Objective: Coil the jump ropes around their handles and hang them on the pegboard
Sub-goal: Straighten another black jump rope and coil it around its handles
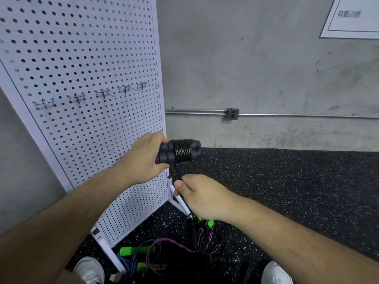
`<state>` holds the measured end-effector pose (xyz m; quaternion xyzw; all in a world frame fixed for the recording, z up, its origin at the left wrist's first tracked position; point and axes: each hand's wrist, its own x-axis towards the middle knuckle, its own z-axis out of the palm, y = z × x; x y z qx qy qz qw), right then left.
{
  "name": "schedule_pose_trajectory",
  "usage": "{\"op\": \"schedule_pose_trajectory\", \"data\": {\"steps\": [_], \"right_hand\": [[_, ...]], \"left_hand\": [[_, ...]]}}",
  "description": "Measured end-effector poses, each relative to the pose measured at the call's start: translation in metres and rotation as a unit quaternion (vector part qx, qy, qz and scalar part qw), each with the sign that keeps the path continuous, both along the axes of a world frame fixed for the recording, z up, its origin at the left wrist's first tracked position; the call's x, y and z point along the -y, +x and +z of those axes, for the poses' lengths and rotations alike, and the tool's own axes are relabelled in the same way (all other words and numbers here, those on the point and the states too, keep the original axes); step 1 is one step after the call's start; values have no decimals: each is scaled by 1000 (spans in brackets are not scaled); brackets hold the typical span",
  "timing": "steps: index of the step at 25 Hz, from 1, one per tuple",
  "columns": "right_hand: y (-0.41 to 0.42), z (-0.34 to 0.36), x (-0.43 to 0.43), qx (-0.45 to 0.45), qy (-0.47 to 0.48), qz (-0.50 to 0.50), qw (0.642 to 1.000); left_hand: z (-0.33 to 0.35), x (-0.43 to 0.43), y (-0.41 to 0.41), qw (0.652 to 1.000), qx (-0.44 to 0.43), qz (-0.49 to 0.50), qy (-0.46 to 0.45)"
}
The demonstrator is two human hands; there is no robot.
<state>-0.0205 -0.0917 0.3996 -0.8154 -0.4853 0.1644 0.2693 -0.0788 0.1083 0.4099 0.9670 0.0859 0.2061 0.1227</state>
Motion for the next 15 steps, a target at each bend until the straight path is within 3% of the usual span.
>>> {"op": "schedule_pose_trajectory", "data": {"steps": [3, 11, 15], "right_hand": [[-4, 19, 11, 93, 13, 3, 996], [2, 45, 29, 164, 25, 38, 985], [25, 48, 32, 300, 51, 41, 952]], "left_hand": [[-1, 4, 3, 1000, -18, -5, 5], [-10, 12, 13, 998, -53, -32, 10], [-9, 21, 12, 995, -61, -76, 12]]}}
